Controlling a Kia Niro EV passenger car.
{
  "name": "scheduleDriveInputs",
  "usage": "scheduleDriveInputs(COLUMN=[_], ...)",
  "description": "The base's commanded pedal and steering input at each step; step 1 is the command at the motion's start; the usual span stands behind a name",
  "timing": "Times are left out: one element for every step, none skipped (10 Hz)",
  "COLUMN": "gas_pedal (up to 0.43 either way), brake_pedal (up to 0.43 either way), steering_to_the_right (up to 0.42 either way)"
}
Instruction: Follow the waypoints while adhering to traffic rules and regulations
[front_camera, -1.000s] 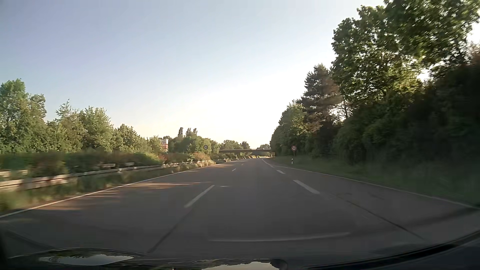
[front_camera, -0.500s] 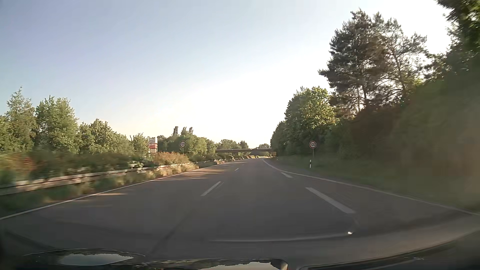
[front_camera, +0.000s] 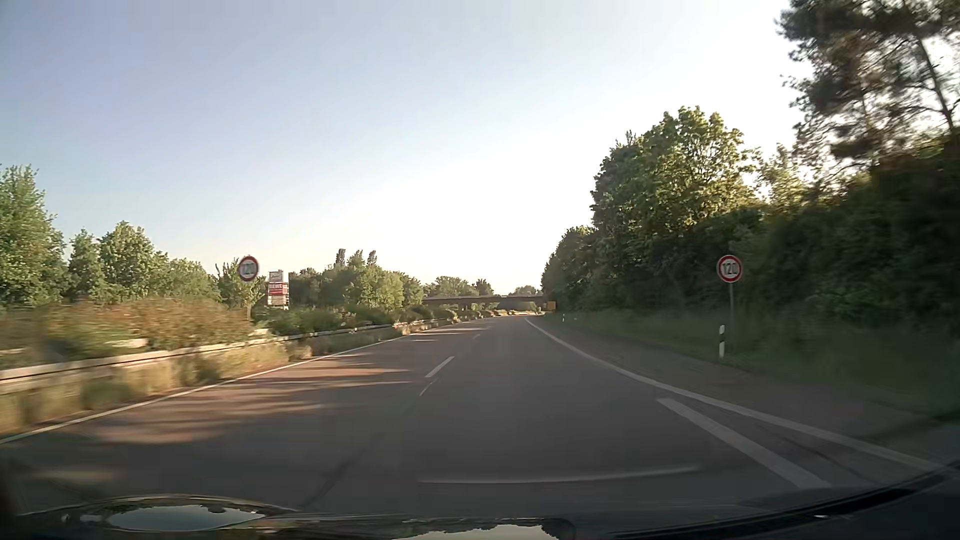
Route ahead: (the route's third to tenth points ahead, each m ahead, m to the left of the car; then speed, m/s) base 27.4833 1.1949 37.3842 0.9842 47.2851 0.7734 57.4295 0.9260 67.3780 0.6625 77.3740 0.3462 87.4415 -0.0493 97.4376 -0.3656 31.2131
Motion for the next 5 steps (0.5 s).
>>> scheduleDriveInputs(gas_pedal=[0.268, 0.268, 0.268, 0.268, 0.268], brake_pedal=[0.000, 0.000, 0.000, 0.000, 0.000], steering_to_the_right=[0.003, 0.003, 0.003, 0.003, 0.003])
